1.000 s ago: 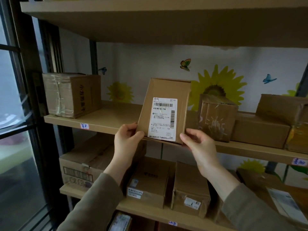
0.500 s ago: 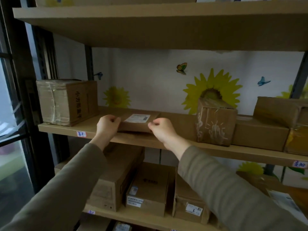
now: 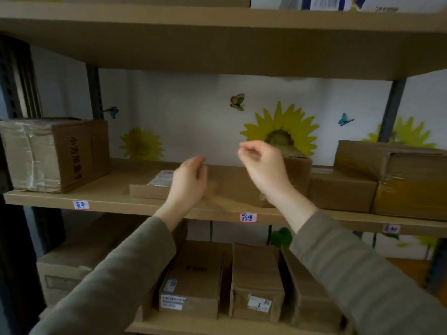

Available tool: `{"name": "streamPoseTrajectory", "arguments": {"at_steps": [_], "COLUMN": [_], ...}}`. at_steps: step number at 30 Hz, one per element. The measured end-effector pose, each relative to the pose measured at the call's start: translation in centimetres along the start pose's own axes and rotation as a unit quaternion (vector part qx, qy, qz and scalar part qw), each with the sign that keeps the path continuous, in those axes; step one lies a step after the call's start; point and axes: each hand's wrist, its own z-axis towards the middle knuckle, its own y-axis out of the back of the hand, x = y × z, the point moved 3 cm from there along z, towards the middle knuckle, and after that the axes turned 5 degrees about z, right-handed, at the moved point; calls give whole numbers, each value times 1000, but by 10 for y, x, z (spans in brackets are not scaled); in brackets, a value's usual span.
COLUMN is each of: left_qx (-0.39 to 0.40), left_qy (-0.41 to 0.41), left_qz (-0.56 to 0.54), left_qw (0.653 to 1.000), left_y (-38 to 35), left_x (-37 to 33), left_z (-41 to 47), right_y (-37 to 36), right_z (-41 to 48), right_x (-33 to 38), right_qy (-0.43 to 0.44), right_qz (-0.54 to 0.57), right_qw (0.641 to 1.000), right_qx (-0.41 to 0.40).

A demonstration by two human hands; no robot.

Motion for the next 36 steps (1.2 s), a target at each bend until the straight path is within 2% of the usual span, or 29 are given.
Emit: {"name": "streamPoseTrajectory", "arguments": {"at_steps": [3, 5, 8, 10, 15, 18, 20, 23, 24, 26, 28, 30, 33, 34, 36], "left_qx": [97, 151, 207, 221, 184, 134, 85, 68, 76, 89, 86, 92, 79, 68, 68], "left_qy": [18, 68, 186, 235, 259, 284, 313, 345, 334, 309, 288, 263, 218, 217, 221], "left_qz": [-97, -157, -272, -317, -378, -489, -526, -605, -613, -588, -573, -559, -483, -466, -473], "left_qw": [990, 974, 921, 892, 870, 814, 786, 715, 712, 742, 762, 781, 844, 855, 850], "left_y": [-38, -58, -81, -87, -78, -68, -58, -48, -44, -38, -31, -24, -15, -13, -9], "left_x": [-43, -63, -74, -77, -81, -82, -76, -64, -62, -58, -54, -52, -47, -44, -40], "left_z": [-2, -5, -7, -9, -12, -14, -14, -16, -18, -20, -22, -22, -26, -28, -31], "right_y": [51, 75, 86, 83, 86, 87, 87, 86, 85, 83, 77, 70, 64, 62, 57], "right_z": [6, 9, 14, 13, 12, 11, 7, 0, -2, -7, -11, -17, -19, -20, -22], "right_x": [-8, -21, -47, -54, -39, -27, -23, -23, -25, -29, -33, -34, -44, -47, -51], "right_qy": [32, -7, -162, -223, -180, -153, -137, -138, -147, -183, -242, -261, -270, -271, -284], "right_qz": [-38, -47, -4, 19, 85, 163, 214, 294, 288, 241, 199, 179, 260, 312, 410], "right_qw": [991, 985, 978, 970, 971, 963, 953, 935, 938, 949, 949, 948, 926, 910, 866], "right_qx": [-122, -169, -129, -96, -130, -149, -164, -142, -126, -93, -25, 41, 38, 31, 35]}}
